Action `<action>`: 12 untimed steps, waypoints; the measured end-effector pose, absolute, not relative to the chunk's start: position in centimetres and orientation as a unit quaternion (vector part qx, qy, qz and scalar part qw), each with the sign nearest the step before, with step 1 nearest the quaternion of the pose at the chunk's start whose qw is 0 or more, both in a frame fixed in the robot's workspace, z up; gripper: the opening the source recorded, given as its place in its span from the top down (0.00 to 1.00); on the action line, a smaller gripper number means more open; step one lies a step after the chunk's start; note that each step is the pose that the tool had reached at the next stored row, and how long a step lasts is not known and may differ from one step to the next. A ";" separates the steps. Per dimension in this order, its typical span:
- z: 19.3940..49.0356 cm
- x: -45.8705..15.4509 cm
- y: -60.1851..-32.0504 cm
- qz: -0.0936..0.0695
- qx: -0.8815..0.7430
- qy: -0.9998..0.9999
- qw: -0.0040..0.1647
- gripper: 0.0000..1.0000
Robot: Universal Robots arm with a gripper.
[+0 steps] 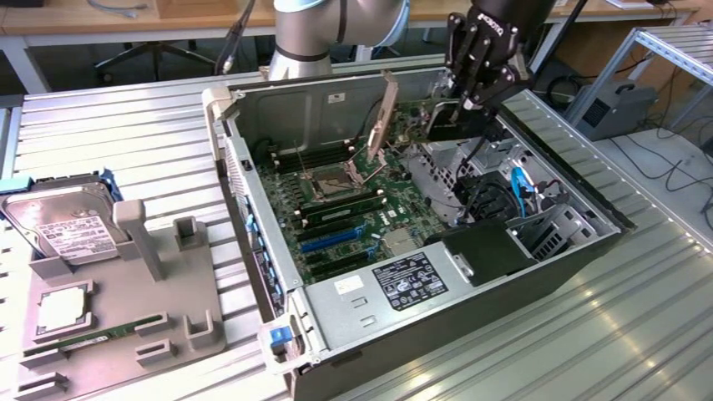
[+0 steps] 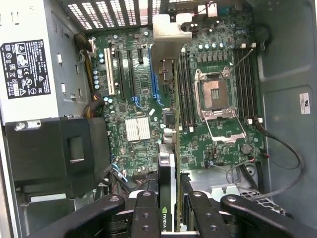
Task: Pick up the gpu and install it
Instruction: 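Insert the gpu into the slot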
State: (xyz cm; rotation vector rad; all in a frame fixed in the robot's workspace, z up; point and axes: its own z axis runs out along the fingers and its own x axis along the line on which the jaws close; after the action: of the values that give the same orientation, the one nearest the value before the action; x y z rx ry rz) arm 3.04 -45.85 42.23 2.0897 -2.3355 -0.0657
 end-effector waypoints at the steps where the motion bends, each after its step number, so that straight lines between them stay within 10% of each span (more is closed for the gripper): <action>1: 42.0 2.8 -45.8 -0.021 0.668 -0.744 0.004 0.73; 12: 39.9 0.9 -45.8 -0.021 0.675 -0.737 0.003 0.73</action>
State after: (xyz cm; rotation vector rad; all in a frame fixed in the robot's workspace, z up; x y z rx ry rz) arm 0.89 -45.81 39.92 2.1170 -2.3112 -0.0671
